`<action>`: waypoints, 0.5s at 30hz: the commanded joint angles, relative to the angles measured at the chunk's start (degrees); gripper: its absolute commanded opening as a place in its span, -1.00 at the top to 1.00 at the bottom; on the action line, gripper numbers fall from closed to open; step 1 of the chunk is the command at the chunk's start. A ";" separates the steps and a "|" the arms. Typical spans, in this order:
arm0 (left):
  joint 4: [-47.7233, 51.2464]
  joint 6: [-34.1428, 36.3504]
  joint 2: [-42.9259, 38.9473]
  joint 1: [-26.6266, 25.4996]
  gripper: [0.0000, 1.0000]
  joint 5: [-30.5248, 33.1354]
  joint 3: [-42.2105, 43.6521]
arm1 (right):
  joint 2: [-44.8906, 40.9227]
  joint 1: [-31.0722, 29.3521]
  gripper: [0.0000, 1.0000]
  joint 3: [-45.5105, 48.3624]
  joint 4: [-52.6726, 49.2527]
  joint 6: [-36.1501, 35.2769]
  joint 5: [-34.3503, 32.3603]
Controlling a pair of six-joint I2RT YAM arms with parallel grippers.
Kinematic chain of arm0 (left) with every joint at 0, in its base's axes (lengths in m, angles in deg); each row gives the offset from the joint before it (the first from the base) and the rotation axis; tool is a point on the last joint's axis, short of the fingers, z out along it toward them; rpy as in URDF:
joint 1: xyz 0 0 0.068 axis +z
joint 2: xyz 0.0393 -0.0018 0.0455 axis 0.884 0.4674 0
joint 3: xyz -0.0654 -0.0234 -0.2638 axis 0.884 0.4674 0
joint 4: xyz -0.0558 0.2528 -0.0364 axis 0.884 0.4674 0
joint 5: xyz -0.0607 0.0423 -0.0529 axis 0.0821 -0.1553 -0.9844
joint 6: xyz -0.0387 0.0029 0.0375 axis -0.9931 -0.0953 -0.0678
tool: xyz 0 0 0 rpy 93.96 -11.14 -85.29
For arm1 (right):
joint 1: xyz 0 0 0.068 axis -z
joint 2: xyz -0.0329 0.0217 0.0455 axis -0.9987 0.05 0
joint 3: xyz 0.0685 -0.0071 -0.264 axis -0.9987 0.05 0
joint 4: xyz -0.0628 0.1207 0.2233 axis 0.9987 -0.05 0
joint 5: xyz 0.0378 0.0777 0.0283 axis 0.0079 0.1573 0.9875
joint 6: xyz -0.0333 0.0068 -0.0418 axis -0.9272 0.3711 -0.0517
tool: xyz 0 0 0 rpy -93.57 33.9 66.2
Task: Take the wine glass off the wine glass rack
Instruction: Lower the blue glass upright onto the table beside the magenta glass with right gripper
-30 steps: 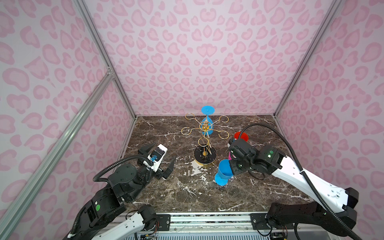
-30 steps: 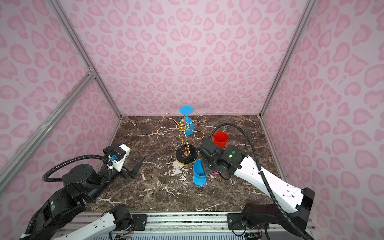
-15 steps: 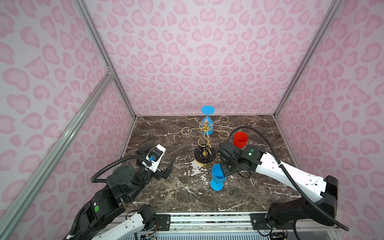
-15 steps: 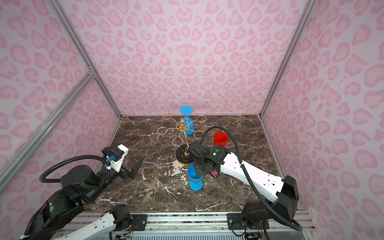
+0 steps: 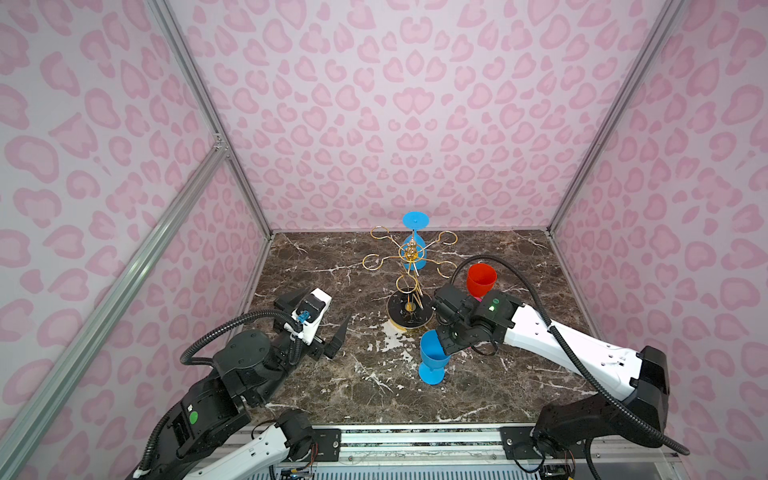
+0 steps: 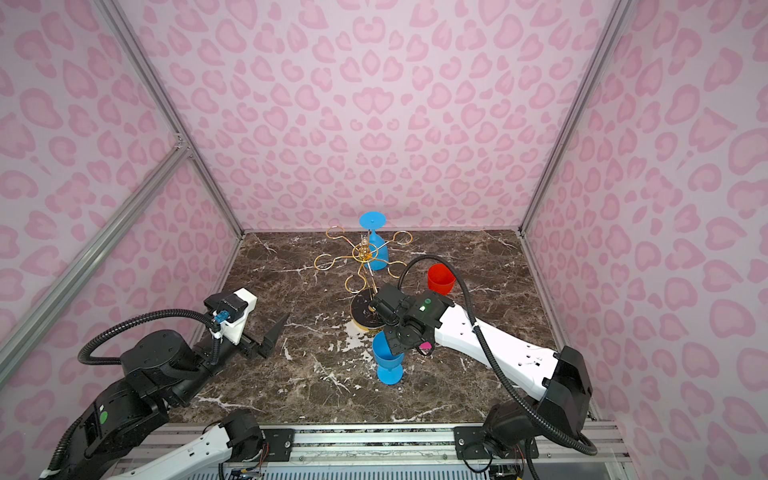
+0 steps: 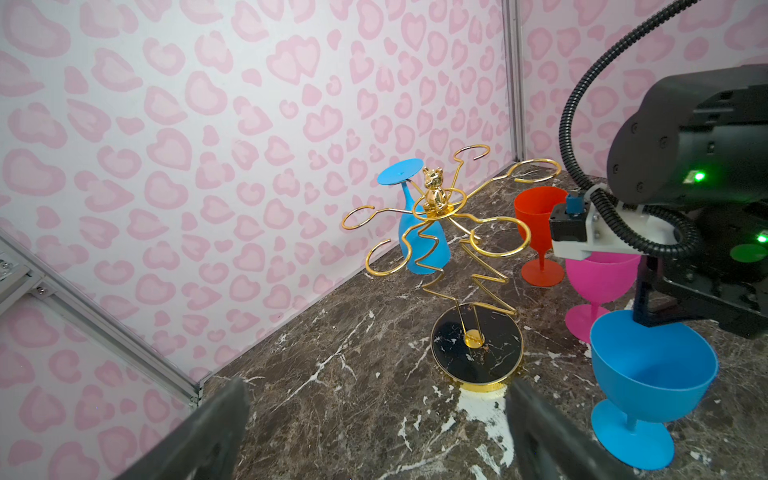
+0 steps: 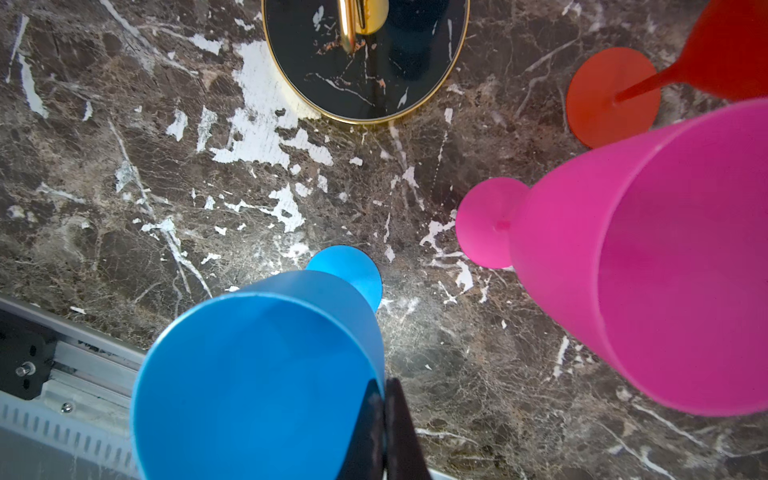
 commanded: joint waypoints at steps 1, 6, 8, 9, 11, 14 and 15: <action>-1.64 -0.45 0.37 0.05 -0.95 -0.25 0.08 | 0.28 -0.04 1.00 0.32 0.37 0.09 -0.44; -1.67 -0.45 0.66 0.05 -0.95 -0.46 -0.07 | 0.37 -0.11 1.00 0.59 0.59 0.35 -0.60; -1.64 -0.59 0.66 0.02 -0.95 -0.58 -0.07 | 0.35 -0.10 1.00 0.75 0.43 0.59 -0.65; -1.64 -0.63 0.66 0.05 -0.95 -0.55 -0.08 | 0.32 -0.06 0.99 0.90 0.41 0.64 -0.64; -1.64 -0.48 0.57 0.02 -0.95 -0.59 -0.20 | -0.02 -0.13 0.94 0.90 0.25 0.74 -0.75; -1.64 -0.54 0.58 -0.01 -0.95 -0.58 -0.17 | -0.51 -0.13 0.86 0.86 -0.03 0.83 -0.94; -1.65 -0.54 0.57 0.02 -0.95 -0.57 -0.15 | -0.61 -0.16 0.82 0.86 -0.08 0.88 -0.97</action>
